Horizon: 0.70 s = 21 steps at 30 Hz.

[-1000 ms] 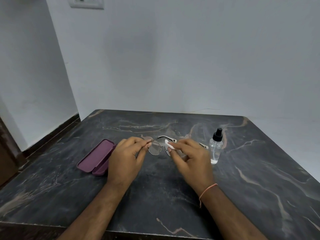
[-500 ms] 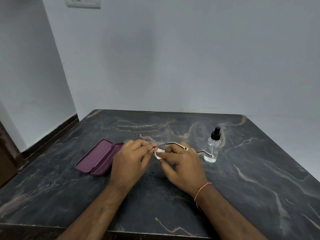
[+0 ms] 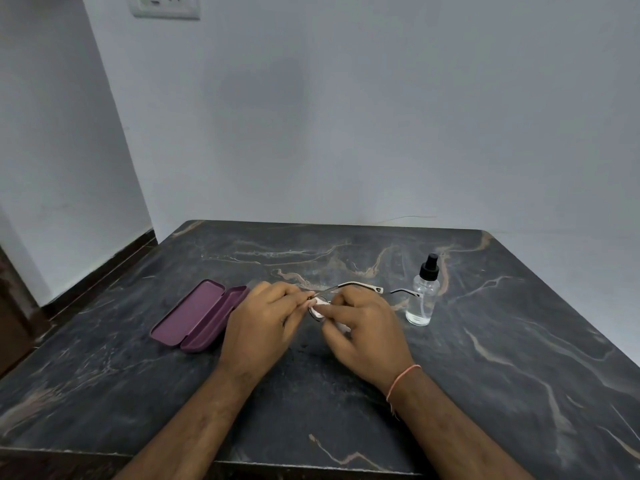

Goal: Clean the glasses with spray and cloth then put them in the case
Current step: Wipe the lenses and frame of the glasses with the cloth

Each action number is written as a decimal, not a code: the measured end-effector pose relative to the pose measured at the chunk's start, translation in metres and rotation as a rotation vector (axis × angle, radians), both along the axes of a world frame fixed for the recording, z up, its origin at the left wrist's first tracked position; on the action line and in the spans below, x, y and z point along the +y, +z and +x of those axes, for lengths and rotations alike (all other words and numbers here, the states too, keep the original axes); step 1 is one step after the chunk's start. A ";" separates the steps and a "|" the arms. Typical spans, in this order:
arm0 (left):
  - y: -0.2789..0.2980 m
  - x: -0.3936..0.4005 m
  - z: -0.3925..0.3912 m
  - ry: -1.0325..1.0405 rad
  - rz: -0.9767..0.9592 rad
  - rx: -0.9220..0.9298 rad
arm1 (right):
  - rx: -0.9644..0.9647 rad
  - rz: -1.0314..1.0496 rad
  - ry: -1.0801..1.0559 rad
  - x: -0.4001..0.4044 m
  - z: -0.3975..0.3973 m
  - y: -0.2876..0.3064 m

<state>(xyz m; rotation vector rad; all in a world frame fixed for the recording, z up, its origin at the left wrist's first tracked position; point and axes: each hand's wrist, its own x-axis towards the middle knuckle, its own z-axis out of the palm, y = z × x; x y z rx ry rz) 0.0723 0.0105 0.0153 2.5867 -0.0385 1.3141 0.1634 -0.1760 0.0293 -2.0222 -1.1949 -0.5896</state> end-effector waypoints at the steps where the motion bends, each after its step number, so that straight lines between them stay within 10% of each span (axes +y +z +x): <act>1: 0.000 0.001 0.000 0.005 -0.007 -0.003 | 0.000 0.002 -0.019 -0.001 -0.001 0.001; 21: 0.001 0.003 0.003 -0.007 0.128 -0.055 | 0.089 -0.033 -0.071 0.000 0.004 -0.006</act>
